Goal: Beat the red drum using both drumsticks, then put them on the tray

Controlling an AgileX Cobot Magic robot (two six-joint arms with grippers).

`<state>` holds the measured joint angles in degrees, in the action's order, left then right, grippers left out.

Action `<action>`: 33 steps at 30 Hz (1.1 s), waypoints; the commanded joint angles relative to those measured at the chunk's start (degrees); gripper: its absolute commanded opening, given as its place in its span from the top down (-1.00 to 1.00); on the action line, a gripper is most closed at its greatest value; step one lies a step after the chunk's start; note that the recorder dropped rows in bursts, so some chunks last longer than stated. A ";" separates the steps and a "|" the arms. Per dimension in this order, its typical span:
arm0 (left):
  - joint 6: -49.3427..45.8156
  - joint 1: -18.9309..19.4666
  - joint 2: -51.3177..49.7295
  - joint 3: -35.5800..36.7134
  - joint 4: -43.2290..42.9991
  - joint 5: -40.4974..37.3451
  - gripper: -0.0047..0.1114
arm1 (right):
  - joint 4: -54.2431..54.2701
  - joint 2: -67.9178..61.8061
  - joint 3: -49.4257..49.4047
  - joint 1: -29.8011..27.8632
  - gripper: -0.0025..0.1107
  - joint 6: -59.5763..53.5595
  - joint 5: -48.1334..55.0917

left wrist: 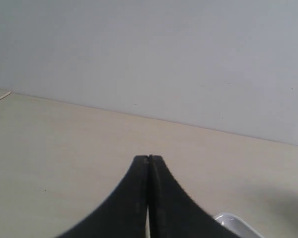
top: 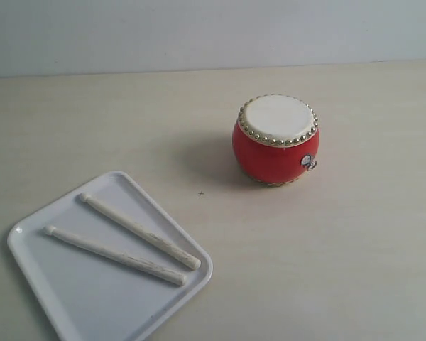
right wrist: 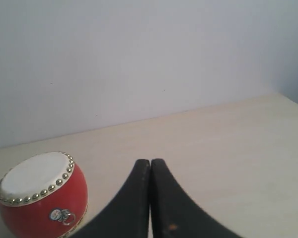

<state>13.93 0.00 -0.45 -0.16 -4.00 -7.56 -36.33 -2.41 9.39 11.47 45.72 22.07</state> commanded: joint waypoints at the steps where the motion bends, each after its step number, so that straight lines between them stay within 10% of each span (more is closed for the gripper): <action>1: -0.17 0.10 -0.11 0.16 0.21 -0.07 0.92 | 0.33 2.41 -5.13 -2.12 0.96 0.96 -4.71; 20: -0.17 0.10 -0.11 0.16 0.22 -0.21 0.92 | 7.00 2.41 -9.39 -2.12 0.96 1.05 -16.17; 27: -0.17 0.10 -0.11 0.16 0.22 -0.21 0.92 | 31.97 2.41 -9.39 -2.12 0.96 -34.28 -14.25; 33: -0.17 0.10 -0.11 0.16 0.22 -0.21 0.92 | 35.38 2.41 -9.39 -2.12 0.96 -40.08 -13.72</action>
<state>13.82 0.00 -0.45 -0.16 -4.00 -7.70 -2.45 -0.31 0.26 9.57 8.42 7.89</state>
